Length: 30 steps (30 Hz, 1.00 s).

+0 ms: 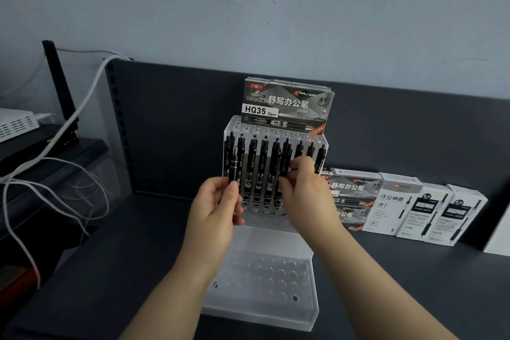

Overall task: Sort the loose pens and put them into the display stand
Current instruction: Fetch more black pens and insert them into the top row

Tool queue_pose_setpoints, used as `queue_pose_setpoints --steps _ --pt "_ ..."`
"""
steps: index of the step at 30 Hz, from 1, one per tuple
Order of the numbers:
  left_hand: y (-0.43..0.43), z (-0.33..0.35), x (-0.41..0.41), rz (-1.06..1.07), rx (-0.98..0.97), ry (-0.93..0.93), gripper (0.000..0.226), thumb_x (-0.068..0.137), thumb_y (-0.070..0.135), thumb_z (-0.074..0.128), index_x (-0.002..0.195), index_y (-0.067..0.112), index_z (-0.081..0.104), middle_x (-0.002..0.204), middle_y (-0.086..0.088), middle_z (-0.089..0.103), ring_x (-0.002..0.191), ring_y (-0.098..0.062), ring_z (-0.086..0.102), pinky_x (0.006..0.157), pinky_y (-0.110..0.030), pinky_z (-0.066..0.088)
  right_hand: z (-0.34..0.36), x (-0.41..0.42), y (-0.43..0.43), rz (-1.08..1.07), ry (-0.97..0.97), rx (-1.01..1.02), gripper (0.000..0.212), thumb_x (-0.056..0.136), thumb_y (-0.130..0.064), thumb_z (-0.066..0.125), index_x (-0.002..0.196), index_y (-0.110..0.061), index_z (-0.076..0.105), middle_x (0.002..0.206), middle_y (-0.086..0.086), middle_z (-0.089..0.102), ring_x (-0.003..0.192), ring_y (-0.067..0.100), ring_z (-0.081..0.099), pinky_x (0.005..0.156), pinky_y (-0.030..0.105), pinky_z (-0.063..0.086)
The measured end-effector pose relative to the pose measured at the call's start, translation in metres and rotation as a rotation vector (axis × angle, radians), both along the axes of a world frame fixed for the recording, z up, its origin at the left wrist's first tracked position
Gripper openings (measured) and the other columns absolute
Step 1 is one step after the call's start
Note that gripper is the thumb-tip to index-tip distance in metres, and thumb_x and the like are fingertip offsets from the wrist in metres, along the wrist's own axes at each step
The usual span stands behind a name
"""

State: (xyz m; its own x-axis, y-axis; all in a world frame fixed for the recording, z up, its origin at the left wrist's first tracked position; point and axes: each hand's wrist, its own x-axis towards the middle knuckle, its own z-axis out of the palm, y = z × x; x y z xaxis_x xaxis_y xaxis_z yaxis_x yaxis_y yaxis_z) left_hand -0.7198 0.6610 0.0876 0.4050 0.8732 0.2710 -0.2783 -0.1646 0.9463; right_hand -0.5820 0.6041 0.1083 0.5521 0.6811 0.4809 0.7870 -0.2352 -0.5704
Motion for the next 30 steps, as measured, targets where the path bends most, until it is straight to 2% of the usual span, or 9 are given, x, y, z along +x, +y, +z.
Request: queue_pose_setpoints --steps 4,10,14,16,19,22,25,27,30 --pt "0.000 0.000 0.003 -0.021 -0.022 -0.038 0.012 0.095 0.016 0.049 0.102 0.011 0.058 0.072 0.003 0.058 0.063 -0.006 0.056 0.057 -0.022 0.050 -0.001 0.001 0.002 -0.025 0.000 -0.024 0.029 0.096 -0.018 0.046 0.123 -0.007 0.043 0.112 0.011 0.064 0.090 0.029 0.062 0.064 0.028 0.037" --pt "-0.001 0.002 0.010 -0.064 -0.081 -0.093 0.015 0.095 0.014 0.048 0.098 0.009 0.062 0.070 0.007 0.063 0.066 -0.005 0.062 0.066 -0.022 0.054 -0.003 0.001 0.003 -0.047 -0.011 -0.018 0.026 0.096 -0.018 0.046 0.121 -0.010 0.045 0.097 0.011 0.067 0.078 0.028 0.059 0.061 0.033 0.042" --pt "-0.002 0.004 0.015 -0.056 -0.105 -0.099 0.015 0.094 0.014 0.050 0.095 0.014 0.065 0.077 0.005 0.065 0.075 -0.008 0.063 0.077 -0.030 0.053 -0.002 -0.001 -0.005 -0.050 0.008 0.009 0.024 0.096 -0.018 0.047 0.119 -0.013 0.047 0.097 0.004 0.065 0.076 0.019 0.056 0.063 0.028 0.039" --pt "-0.001 0.004 0.018 -0.058 -0.112 -0.091 0.014 0.093 0.017 0.053 0.098 0.016 0.066 0.081 0.005 0.067 0.081 -0.009 0.063 0.082 -0.032 0.052 0.002 -0.005 -0.014 -0.020 0.033 0.096 0.018 0.094 -0.019 0.052 0.111 -0.017 0.050 0.092 -0.005 0.060 0.076 0.008 0.055 0.062 0.018 0.039" --pt "-0.003 0.004 0.022 -0.067 -0.083 -0.079 0.020 0.090 0.023 0.057 0.106 0.018 0.067 0.095 0.003 0.071 0.092 -0.009 0.066 0.085 -0.026 0.050 0.010 -0.019 -0.025 0.152 0.190 0.135 0.011 0.090 -0.020 0.060 0.097 -0.027 0.055 0.082 -0.014 0.060 0.072 -0.002 0.055 0.063 0.007 0.042" --pt "-0.010 0.008 0.027 -0.113 -0.090 -0.120 0.024 0.091 0.018 0.056 0.110 0.011 0.066 0.100 -0.003 0.072 0.093 -0.009 0.068 0.075 -0.016 0.053 0.013 -0.028 -0.030 0.333 0.404 0.093 0.008 0.087 -0.017 0.063 0.092 -0.022 0.066 0.078 -0.009 0.068 0.071 -0.001 0.062 0.067 0.013 0.050" --pt "-0.013 0.009 0.030 -0.175 -0.084 -0.111 0.026 0.091 0.018 0.054 0.113 0.011 0.066 0.101 -0.002 0.072 0.095 -0.009 0.068 0.076 -0.016 0.053 0.015 -0.023 -0.032 0.389 0.534 0.101 0.007 0.088 -0.012 0.062 0.086 -0.015 0.068 0.066 -0.007 0.065 0.059 0.002 0.058 0.057 0.014 0.046" --pt "-0.010 0.008 0.027 -0.191 0.007 -0.046 0.027 0.091 0.024 0.053 0.114 0.021 0.065 0.109 0.004 0.069 0.104 -0.004 0.063 0.087 -0.016 0.049 0.016 -0.017 -0.032 0.360 0.529 0.113 0.009 0.087 -0.011 0.063 0.082 -0.016 0.068 0.064 -0.004 0.063 0.055 0.006 0.054 0.054 0.018 0.044" --pt "0.001 0.004 0.018 0.010 0.465 0.264 0.028 0.093 0.030 0.049 0.120 0.032 0.058 0.105 0.015 0.060 0.097 0.002 0.058 0.084 -0.009 0.043 0.020 -0.001 -0.030 0.204 0.529 0.278 0.014 0.084 -0.011 0.067 0.076 -0.022 0.062 0.061 -0.006 0.065 0.053 0.004 0.058 0.054 0.020 0.048"
